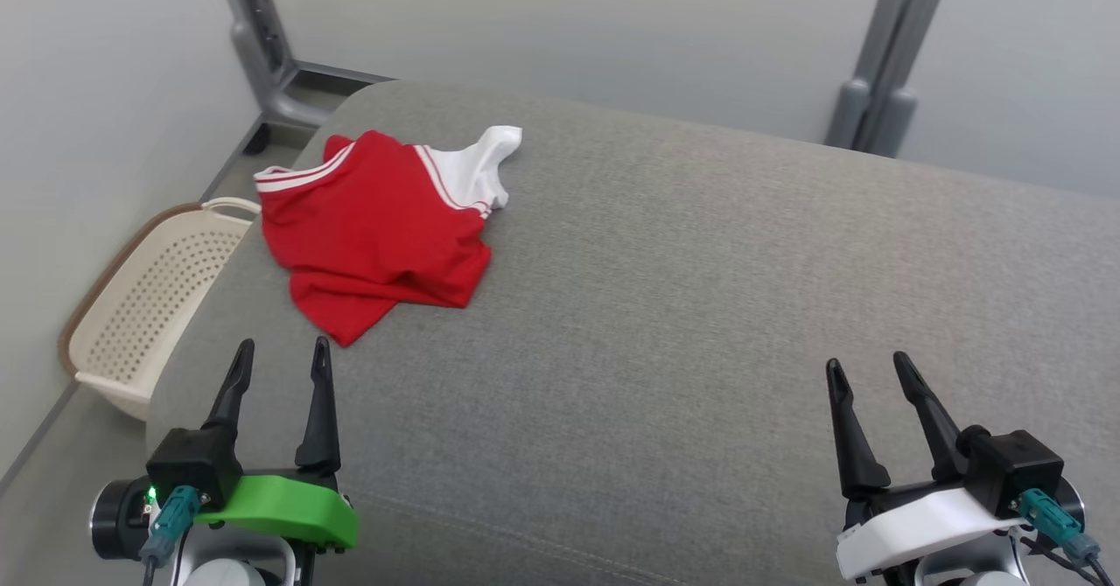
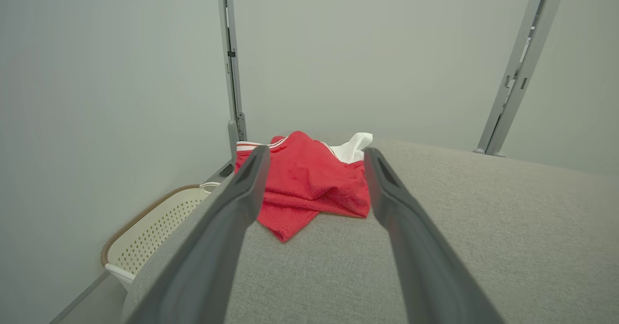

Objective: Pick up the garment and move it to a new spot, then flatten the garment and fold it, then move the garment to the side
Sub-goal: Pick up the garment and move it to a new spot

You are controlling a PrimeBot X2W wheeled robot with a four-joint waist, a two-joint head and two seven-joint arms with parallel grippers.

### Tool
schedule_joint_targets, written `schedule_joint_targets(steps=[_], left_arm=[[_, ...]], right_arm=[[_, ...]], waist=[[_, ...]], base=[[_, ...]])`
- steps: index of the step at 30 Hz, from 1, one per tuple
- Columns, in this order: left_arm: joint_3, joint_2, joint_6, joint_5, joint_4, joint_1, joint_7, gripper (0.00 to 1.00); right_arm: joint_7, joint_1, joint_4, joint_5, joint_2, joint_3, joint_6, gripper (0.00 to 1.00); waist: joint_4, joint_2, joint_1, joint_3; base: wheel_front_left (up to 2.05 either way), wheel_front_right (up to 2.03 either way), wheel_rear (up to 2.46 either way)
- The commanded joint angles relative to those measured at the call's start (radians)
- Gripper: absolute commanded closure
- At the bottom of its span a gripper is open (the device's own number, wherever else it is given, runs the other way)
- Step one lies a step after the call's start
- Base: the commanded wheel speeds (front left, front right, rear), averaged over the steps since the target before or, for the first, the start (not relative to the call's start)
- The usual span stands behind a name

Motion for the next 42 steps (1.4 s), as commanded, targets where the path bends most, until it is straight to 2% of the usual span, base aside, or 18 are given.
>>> schedule_joint_targets(steps=[1,5,19,27,33,34,38,42], left_arm=[[0.008,0.006,0.006,-0.008,-0.001,0.001,-0.006,0.00],[0.026,0.011,0.010,-0.020,-0.004,0.015,-0.010,0.00],[0.052,0.003,0.026,-0.029,-0.025,0.034,-0.022,0.00],[0.039,0.018,-0.003,-0.019,-0.059,-0.058,0.000,0.00],[0.056,0.064,-0.051,-0.038,-0.101,-0.277,0.101,0.00],[0.055,0.072,-0.085,-0.062,-0.084,-0.357,0.152,0.00],[0.053,0.077,-0.173,-0.160,0.042,-0.485,0.273,0.00],[0.049,0.073,-0.234,-0.238,0.236,-0.583,0.388,0.00]], right_arm=[[-0.003,0.008,0.001,0.008,-0.002,0.011,-0.001,0.00],[-0.007,0.004,0.008,0.017,-0.002,0.031,-0.001,0.00],[-0.006,-0.033,0.028,0.018,-0.002,0.073,-0.001,0.00],[-0.008,-0.029,0.019,0.018,-0.002,0.055,-0.001,0.00],[0.000,-0.040,-0.008,0.004,-0.002,0.052,-0.001,0.00],[0.005,-0.051,-0.017,-0.003,-0.002,0.058,-0.001,0.00],[0.015,-0.074,-0.030,-0.022,-0.003,0.083,-0.001,0.00],[0.024,-0.100,-0.038,-0.043,-0.003,0.096,-0.001,0.00]], waist=[[0.124,0.0000,0.0000,-0.003],[0.167,0.0000,0.0000,-0.003],[0.179,0.0000,0.0000,0.012],[0.186,0.0000,0.0000,0.023],[0.177,0.0000,0.0000,0.060],[0.157,0.0000,0.0000,0.083],[0.104,0.0000,0.0000,0.134],[0.050,0.0000,0.0000,0.187]], base=[[0.00,0.00,0.00],[0.00,0.00,0.00],[0.00,0.00,0.00],[0.00,0.00,0.00],[0.00,0.00,0.00],[0.00,0.00,0.00],[0.00,0.00,0.00],[0.00,0.00,0.00]])
